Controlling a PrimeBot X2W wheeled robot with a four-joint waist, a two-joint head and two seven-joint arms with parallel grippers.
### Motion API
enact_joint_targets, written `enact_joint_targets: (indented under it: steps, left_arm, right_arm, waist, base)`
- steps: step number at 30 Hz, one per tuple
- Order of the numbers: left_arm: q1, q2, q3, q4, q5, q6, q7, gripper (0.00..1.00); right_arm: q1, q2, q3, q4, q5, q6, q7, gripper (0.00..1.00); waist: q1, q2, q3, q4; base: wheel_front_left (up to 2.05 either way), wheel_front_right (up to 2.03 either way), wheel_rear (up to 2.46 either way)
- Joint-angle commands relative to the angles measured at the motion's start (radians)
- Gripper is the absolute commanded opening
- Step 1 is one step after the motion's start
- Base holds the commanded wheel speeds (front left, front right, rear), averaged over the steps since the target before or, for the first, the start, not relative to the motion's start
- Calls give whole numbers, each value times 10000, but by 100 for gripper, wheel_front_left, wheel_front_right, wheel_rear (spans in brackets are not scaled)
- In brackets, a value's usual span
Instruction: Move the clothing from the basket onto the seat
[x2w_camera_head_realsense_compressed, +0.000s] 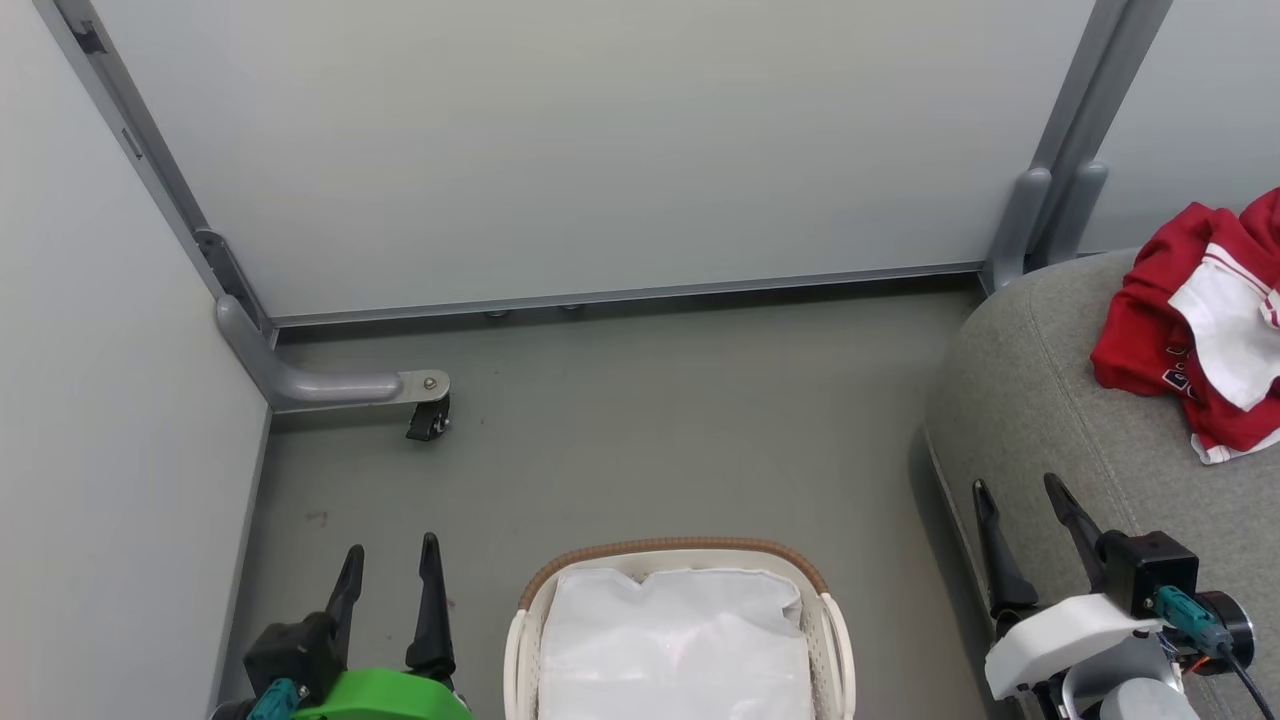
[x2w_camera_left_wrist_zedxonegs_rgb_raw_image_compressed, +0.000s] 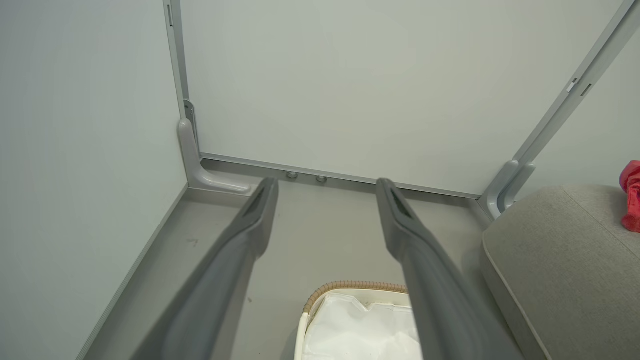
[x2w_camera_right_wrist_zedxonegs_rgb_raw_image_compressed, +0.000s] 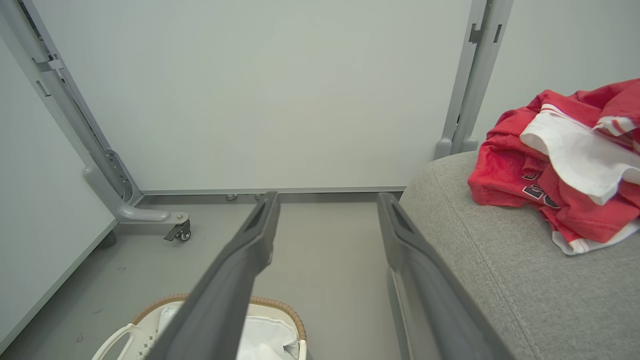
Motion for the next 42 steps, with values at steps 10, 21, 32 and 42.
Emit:
enact_joint_targets:
  steps: [10,21,32,42]
  left_arm:
    - [-89,18,-100,127,-132,-120,5,100]
    - [16,-4,-174,167,-145,-122,7,0]
    - [-104,27,158,199,-1728,-265,443,0]
    - [-277,57,503,83,-3248,-409,875,0]
  right_arm:
    - [48,-44,-133,74,64,-15,-47,100]
    - [26,42,-100,195,69,0,15,0]
    - [-59,70,-244,279,1899,-1,563,0]
    - [-62,53,-251,72,3701,-2,954,0]
  waist:
    - [1,0,-9,50]
    - [1,0,10,77]
    - [1,0,20,13]
    - [1,0,31,-55]
  base:
    - [0,0,0]
    - [0,0,0]
    - [0,0,0]
    - [0,0,0]
